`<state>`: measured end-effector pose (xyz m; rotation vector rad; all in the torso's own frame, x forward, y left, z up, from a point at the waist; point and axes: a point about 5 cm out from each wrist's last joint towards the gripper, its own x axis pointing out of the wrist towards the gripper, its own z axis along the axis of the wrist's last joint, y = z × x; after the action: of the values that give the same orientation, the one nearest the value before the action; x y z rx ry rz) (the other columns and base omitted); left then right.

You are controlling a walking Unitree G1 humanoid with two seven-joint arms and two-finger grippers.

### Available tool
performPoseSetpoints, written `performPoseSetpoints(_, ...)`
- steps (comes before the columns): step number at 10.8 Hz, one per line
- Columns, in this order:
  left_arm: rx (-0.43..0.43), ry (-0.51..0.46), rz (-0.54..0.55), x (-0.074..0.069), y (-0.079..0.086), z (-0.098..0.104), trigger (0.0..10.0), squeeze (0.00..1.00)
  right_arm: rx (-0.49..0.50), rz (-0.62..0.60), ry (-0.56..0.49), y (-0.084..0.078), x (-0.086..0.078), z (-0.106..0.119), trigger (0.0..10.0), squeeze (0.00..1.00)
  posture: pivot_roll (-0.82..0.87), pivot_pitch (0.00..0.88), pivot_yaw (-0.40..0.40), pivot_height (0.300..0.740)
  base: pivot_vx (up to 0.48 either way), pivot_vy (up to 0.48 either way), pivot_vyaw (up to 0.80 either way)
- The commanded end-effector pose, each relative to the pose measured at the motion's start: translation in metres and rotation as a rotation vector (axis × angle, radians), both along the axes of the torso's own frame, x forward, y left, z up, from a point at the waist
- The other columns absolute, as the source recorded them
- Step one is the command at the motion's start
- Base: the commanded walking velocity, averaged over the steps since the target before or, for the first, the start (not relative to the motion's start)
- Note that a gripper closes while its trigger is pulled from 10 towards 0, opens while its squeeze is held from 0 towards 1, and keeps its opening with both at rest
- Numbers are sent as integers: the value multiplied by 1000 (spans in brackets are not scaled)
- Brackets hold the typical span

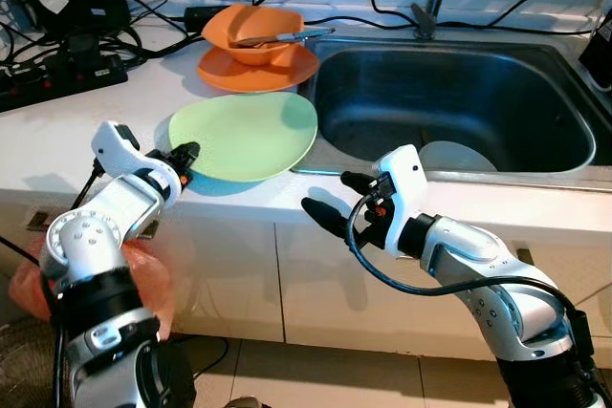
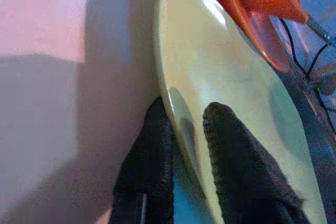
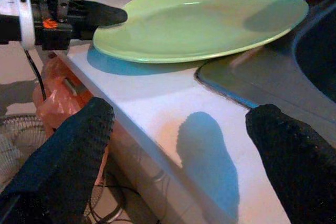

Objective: Kitchen organization

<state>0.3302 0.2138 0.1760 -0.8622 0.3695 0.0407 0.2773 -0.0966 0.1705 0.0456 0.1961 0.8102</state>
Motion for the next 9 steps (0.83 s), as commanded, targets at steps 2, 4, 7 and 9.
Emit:
performPoseSetpoints(2, 12, 77, -53, -12, -7, -16, 0, 0, -19, -10, 8, -2, 0, -3, 10000, 0, 121, 75, 30, 740, 0, 0, 0)
performPoseSetpoints(4, 23, 91, -80, -20, -9, -22, 0, 0, -25, -12, 4, -2, 2, -3, 10000, 0, 127, 73, 27, 740, 0, 0, 0)
performPoseSetpoints(7, -10, 20, -171, -21, -23, -22, 0, 0, -12, -18, 5, -2, 4, -2, 10000, 0, 126, 73, 27, 740, 0, 0, 0)
performPoseSetpoints(9, -86, -129, -268, -19, -41, -16, 0, 0, 104, -68, 43, -5, 9, 4, 10000, 0, 120, 74, 29, 740, 0, 0, 0)
